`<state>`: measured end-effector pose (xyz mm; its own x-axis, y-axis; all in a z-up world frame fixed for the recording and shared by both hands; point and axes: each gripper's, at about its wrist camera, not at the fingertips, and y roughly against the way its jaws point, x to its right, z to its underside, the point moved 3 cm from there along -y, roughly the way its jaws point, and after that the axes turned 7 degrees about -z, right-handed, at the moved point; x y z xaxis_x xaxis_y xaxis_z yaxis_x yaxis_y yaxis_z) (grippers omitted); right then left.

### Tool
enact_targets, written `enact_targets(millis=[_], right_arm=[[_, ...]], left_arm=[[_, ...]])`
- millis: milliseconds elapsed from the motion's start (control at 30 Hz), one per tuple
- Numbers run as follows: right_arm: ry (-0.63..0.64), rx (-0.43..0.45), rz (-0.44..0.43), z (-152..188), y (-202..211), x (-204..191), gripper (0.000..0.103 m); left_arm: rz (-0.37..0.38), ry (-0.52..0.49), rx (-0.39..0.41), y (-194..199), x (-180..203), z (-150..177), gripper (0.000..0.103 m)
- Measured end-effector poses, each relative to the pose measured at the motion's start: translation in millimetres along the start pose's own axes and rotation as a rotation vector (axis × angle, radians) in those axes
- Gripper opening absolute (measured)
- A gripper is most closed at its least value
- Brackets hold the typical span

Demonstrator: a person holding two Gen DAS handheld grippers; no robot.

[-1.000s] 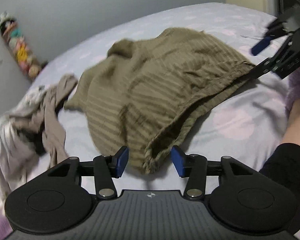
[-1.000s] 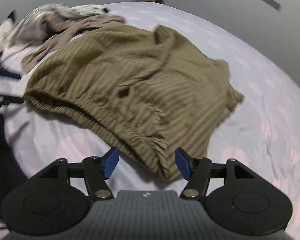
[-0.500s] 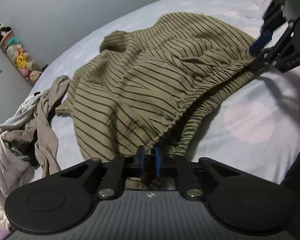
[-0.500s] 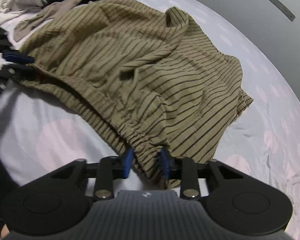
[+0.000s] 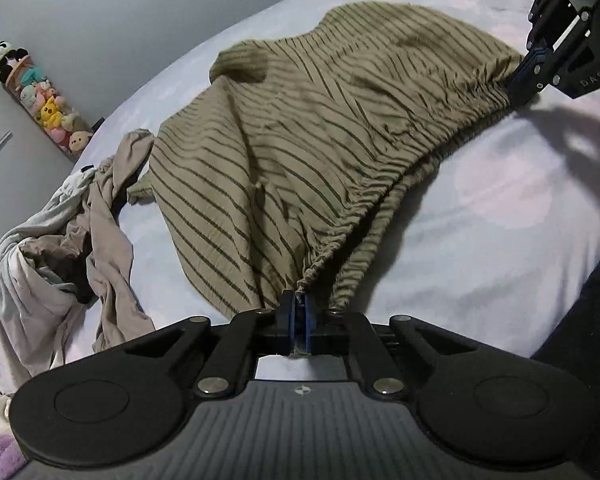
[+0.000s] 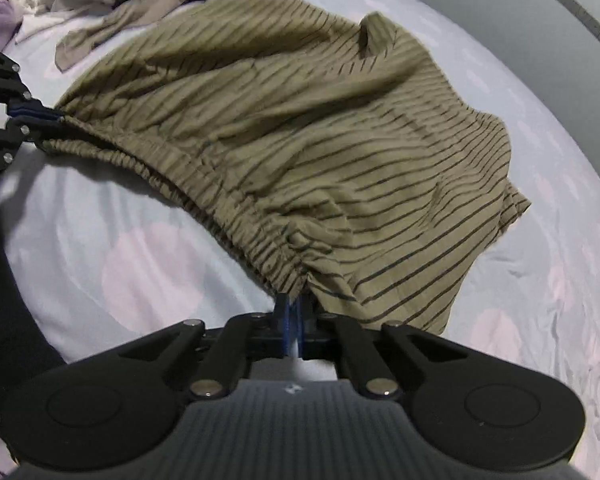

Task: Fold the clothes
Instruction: 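Pull the hem taut with the left gripper while the right gripper holds the hem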

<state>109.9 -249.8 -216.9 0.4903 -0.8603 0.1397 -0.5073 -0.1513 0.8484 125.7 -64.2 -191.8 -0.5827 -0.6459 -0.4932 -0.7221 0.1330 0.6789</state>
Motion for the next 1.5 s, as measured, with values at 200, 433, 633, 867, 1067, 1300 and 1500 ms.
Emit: enact_targets(millis=[200, 433, 633, 867, 1067, 1300, 1500], right_arm=[[0.058, 0.067, -0.006, -0.7, 12.1, -8.8, 0.037], [0.126, -0.024, 0.025, -3.7, -9.7, -14.2, 0.051], [0.199, -0.117, 0.104, -2.3, -32.1, -19.9, 0.051], [0.212, -0.108, 0.207, -1.0, -28.1, -15.2, 0.015], [0.15, -0.086, 0.142, -5.0, 10.9, -8.6, 0.011], [0.218, -0.245, 0.033, 19.7, 33.3, -12.7, 0.009], [0.139, -0.248, -0.019, 27.9, 24.6, -4.5, 0.009]], left_arm=[[0.035, -0.026, 0.103, 22.1, 3.7, -4.0, 0.034], [0.024, -0.143, 0.072, -0.2, 28.8, -6.4, 0.046], [0.006, -0.128, 0.063, -2.7, 26.4, -7.8, 0.036], [-0.004, -0.096, 0.069, 7.0, 18.1, -13.2, 0.007], [0.035, -0.075, 0.095, 33.8, 3.0, -23.6, 0.007], [0.272, -0.175, 0.028, 54.9, 21.2, -17.5, 0.006], [0.342, -0.163, -0.065, 33.7, 33.0, -6.9, 0.007]])
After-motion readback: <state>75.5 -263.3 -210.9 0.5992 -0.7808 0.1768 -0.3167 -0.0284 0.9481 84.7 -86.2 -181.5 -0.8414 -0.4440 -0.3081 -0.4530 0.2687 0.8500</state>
